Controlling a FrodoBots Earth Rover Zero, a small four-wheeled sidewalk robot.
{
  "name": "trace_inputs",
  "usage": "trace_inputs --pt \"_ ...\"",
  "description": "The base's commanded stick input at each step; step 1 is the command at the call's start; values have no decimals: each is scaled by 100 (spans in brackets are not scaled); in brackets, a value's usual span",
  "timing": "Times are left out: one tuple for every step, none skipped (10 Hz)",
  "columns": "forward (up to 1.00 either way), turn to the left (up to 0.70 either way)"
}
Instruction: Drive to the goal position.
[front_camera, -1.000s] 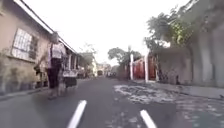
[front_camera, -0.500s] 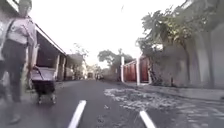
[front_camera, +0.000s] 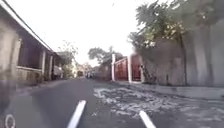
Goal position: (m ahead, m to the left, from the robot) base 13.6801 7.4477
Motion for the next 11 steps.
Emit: trace_inputs --pt "85 0" --pt "85 0" --pt "85 0" --pt "85 0" --pt "85 0" --pt "85 0" --pt "85 0" --pt "85 0" --pt "85 0" --pt "85 11" --pt "85 34"
